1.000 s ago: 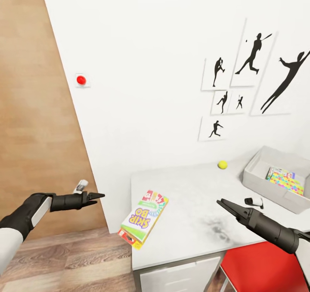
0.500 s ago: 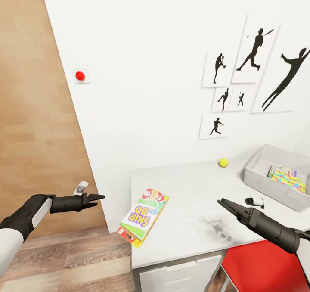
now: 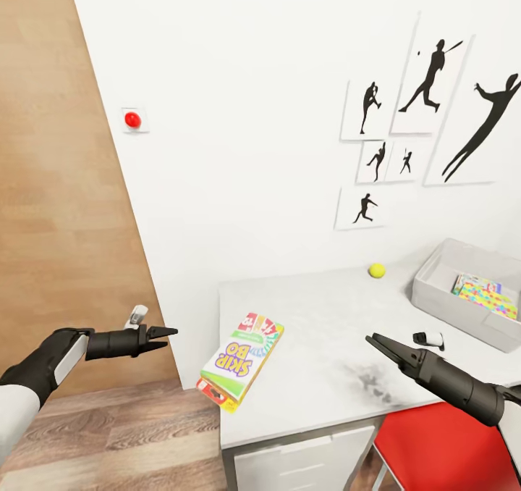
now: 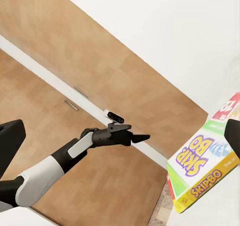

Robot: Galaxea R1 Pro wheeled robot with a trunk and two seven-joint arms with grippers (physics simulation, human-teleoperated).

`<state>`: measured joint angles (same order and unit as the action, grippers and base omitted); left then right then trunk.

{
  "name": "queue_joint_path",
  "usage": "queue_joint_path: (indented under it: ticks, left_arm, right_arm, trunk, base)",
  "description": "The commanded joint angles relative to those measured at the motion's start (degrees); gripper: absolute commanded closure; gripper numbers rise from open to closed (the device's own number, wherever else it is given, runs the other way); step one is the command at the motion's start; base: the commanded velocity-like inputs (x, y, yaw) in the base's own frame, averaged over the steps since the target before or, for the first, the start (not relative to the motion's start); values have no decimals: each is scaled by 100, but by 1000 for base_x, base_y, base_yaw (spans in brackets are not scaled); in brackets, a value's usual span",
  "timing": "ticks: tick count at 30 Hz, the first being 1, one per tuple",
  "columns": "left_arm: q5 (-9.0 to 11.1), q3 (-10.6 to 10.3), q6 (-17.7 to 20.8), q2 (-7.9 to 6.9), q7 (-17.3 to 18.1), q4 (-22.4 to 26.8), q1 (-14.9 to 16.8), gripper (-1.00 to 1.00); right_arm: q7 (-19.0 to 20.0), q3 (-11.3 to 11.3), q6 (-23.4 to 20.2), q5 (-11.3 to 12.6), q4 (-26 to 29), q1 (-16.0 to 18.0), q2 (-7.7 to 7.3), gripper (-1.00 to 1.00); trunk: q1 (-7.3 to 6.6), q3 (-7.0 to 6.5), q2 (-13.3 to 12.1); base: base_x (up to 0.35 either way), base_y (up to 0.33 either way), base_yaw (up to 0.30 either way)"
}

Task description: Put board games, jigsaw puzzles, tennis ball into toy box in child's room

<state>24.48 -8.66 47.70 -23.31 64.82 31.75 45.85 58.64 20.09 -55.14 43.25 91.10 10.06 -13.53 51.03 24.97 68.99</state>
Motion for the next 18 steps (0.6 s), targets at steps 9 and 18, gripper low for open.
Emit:
queue_joint_path:
  ticks: [9, 18]
  left_arm:
    - [23, -53, 91, 191, 106, -8, 3, -100]
    - [22, -61, 99, 228, 112, -11, 3, -100]
  right_arm:
    - [16, 4, -24, -1, 0, -2, 0, -100]
    - [16, 4, -15, -1, 0, -4, 0, -100]
  trunk:
    - [198, 169, 367]
    - [396, 330, 728]
  base:
    - [0, 0, 0]
    - [0, 0, 0]
